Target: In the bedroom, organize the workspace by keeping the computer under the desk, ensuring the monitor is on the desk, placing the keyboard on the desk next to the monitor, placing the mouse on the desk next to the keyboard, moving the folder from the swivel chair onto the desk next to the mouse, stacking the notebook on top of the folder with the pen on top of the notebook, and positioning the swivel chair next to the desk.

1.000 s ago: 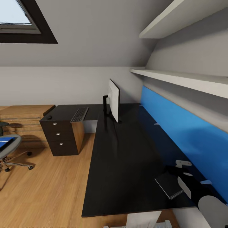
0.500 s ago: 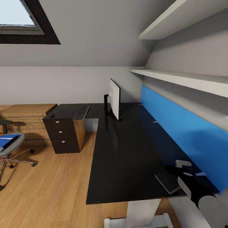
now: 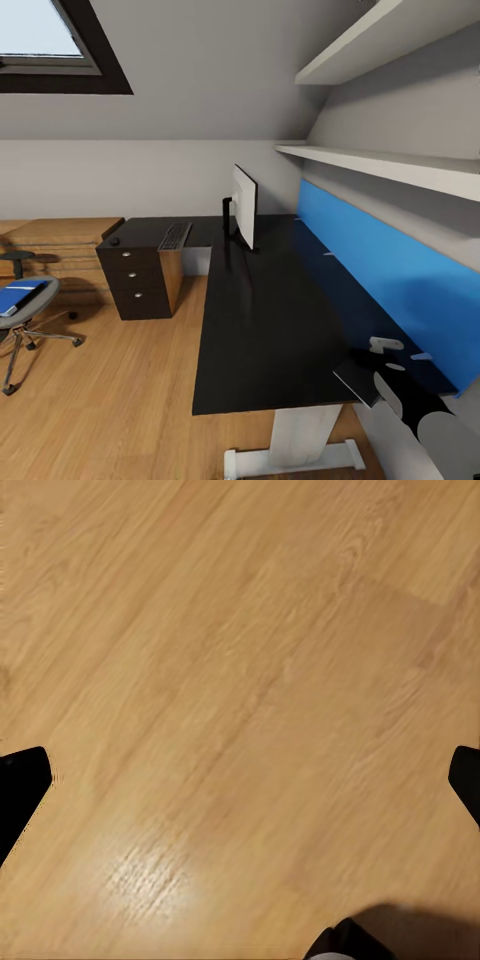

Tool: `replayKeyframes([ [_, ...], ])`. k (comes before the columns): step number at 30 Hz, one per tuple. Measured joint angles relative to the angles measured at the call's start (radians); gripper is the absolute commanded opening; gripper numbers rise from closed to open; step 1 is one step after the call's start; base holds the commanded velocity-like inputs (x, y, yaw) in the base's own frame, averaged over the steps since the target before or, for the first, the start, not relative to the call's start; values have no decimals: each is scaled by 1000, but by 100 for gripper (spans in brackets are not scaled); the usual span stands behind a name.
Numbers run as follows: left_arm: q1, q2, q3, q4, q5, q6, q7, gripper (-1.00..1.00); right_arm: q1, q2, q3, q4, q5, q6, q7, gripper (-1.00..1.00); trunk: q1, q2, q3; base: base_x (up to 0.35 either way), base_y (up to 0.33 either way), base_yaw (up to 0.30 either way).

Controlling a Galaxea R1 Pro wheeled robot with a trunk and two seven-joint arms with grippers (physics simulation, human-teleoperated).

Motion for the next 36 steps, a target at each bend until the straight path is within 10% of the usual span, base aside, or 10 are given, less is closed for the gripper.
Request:
replayKeyframes([
  [36,0,-1,-1,0,-1,0,0,100,0,0,2,0,-2,-2,2,100,0,0,0,-49,14,0],
])
